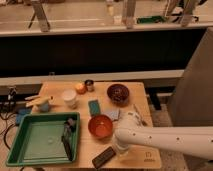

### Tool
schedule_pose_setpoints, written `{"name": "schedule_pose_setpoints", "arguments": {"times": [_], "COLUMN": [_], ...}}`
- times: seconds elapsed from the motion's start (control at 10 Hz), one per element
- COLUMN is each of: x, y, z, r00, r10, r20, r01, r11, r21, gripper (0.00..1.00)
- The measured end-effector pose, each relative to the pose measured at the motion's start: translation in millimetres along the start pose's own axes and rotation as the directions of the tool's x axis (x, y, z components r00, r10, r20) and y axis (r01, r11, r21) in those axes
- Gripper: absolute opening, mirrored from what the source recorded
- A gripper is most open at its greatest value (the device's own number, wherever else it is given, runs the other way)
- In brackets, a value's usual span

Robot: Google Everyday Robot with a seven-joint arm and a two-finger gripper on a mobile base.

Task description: Place eraser in red bowl

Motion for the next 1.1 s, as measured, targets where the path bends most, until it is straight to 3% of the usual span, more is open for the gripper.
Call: {"name": "schedule_pose_setpoints", "arguments": {"times": [0.2, 0.3, 0.4, 0.7, 0.8, 1.1], "x": [1, -3, -6, -15, -15, -11], "y": [1, 2, 2, 2, 2, 1], "z": [3, 1, 1, 5, 7, 8], "r00": [1.000, 0.999, 0.997, 0.993, 0.992, 0.995], "r10": [-0.003, -0.011, -0.015, -0.031, -0.030, -0.022], "r20": [0.005, 0.041, 0.076, 0.117, 0.121, 0.097], "r01": [0.003, 0.012, 0.016, 0.036, 0.036, 0.025], "r11": [1.000, 1.000, 1.000, 0.999, 0.998, 0.999], "r21": [-0.005, -0.010, -0.016, -0.039, -0.042, -0.028], "gripper": [0.37, 0.38, 0.43, 0.73, 0.79, 0.80]}}
